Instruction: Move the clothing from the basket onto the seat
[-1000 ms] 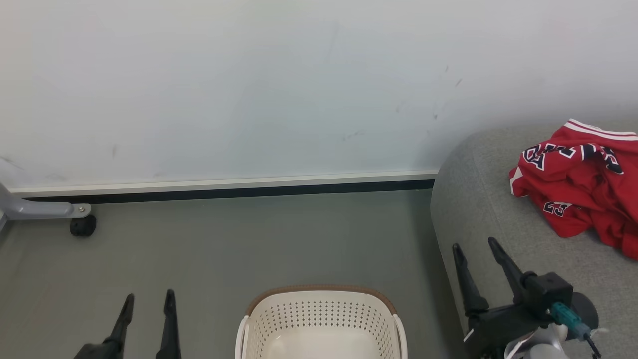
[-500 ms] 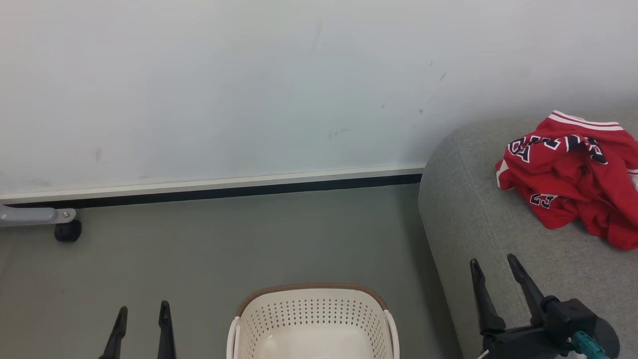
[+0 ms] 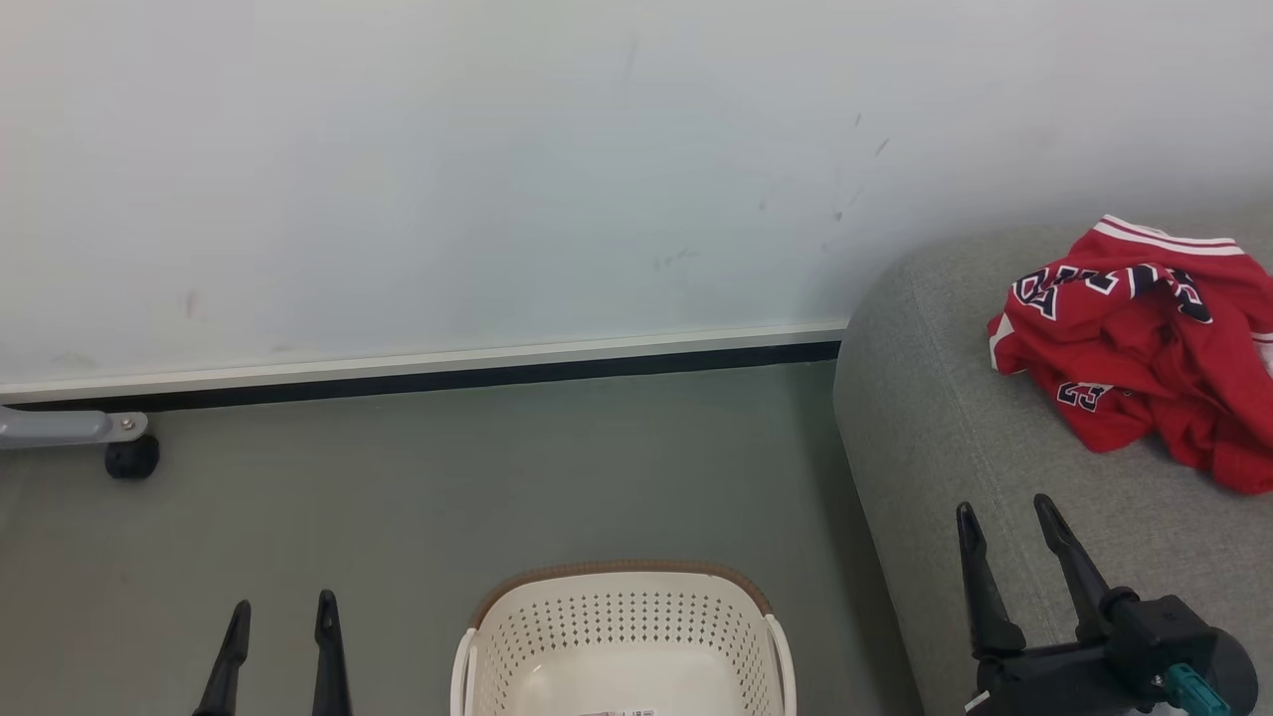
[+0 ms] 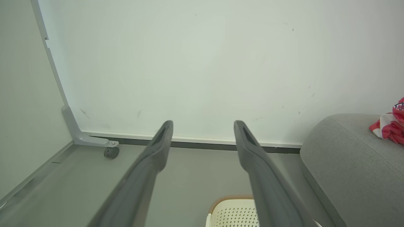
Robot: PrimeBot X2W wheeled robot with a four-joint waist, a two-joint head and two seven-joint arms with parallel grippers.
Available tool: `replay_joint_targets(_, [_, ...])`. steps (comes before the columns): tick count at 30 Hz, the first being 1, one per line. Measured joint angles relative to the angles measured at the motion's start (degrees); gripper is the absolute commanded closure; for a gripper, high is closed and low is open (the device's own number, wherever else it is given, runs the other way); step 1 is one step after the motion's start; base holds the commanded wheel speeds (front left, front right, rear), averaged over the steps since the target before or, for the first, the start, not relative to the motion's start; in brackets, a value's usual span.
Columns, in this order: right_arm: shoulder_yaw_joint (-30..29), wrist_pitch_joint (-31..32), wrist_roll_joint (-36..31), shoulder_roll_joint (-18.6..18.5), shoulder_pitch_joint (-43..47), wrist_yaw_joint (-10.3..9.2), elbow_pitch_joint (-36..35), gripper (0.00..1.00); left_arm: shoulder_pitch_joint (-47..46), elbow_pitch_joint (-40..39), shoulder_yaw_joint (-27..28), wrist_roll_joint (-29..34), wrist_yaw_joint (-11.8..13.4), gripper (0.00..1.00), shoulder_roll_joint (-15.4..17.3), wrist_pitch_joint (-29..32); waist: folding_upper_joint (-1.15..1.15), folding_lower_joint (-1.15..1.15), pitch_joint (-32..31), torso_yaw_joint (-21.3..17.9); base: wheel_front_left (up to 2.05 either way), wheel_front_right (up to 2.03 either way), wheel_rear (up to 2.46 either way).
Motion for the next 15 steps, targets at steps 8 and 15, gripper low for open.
replay_joint_targets(8, [-0.70,0.00,-0.88,0.42,1.12,-0.25,-0.79,0.00,0.03,-0.30,0.00,0.22,0.00,0.00,-0.02,0.00,0.00,0.00,-0.18,0.25,0.00,0.00,0.00])
replay_joint_targets(15, [-0.15,0.42,-0.75,1.72,3.02,-0.23,1.90,1.00,0.47,2.40,-0.33,0.40,-0.08,1.00,-1.07,0.11,0.00,0.00,-0.21,0.33,0.00,0.00,0.00])
